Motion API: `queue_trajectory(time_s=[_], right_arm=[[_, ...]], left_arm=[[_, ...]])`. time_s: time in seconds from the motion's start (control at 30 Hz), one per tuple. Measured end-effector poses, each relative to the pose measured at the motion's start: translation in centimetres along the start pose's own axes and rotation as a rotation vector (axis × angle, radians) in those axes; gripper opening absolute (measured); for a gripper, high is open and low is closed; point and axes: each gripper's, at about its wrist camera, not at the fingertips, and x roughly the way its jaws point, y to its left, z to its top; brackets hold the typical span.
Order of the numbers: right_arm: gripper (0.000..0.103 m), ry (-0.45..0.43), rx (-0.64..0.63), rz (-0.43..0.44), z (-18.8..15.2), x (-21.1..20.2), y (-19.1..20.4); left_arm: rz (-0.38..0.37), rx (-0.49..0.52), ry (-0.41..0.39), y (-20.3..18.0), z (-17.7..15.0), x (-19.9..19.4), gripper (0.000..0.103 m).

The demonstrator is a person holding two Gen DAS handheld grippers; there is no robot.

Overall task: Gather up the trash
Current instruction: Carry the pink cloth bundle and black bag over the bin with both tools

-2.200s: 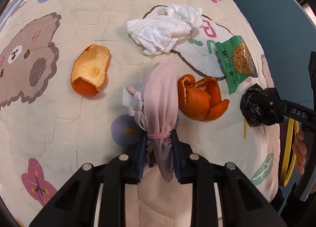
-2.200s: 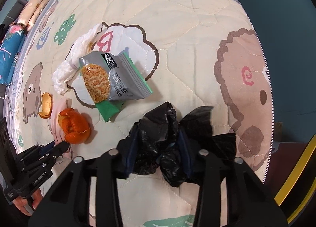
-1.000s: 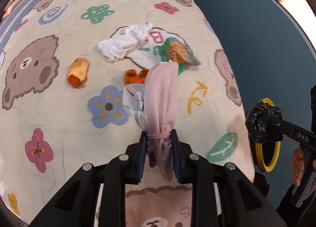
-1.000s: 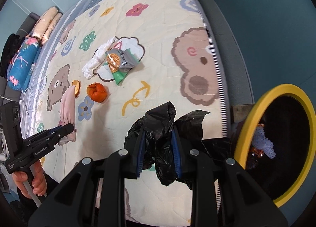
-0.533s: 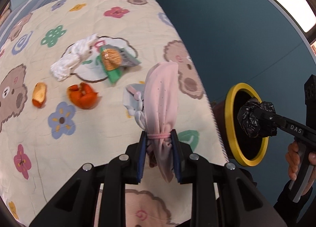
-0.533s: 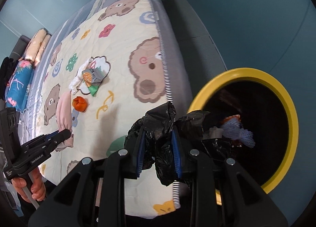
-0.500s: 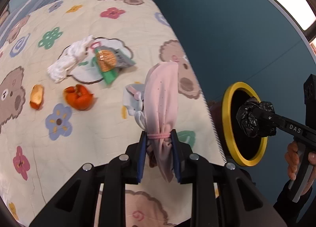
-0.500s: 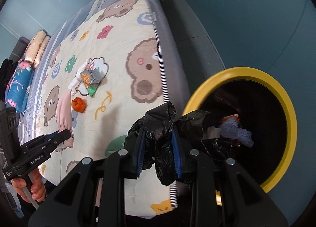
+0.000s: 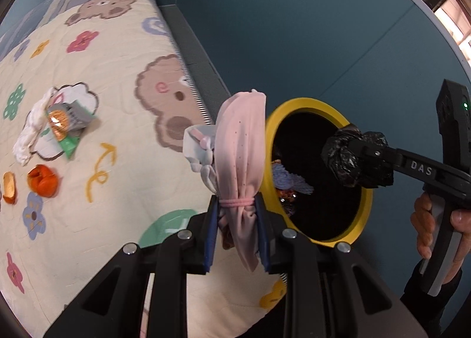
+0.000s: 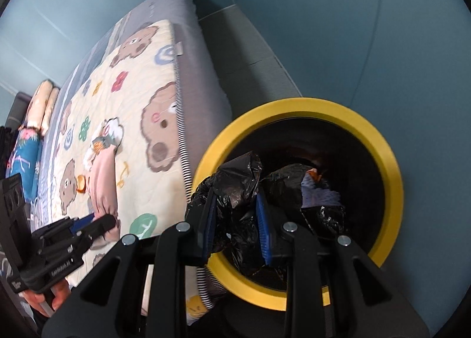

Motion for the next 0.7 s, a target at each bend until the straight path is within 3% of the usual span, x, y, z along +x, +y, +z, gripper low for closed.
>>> queue_trajectory(time_s=[0.7], right_arm=[[0.027, -0.008, 0.125, -0.008, 1.7, 1.9, -6.3]], left_arm=[[-0.103, 0.069, 0.054, -7.9, 1.3, 5.9, 0.022]])
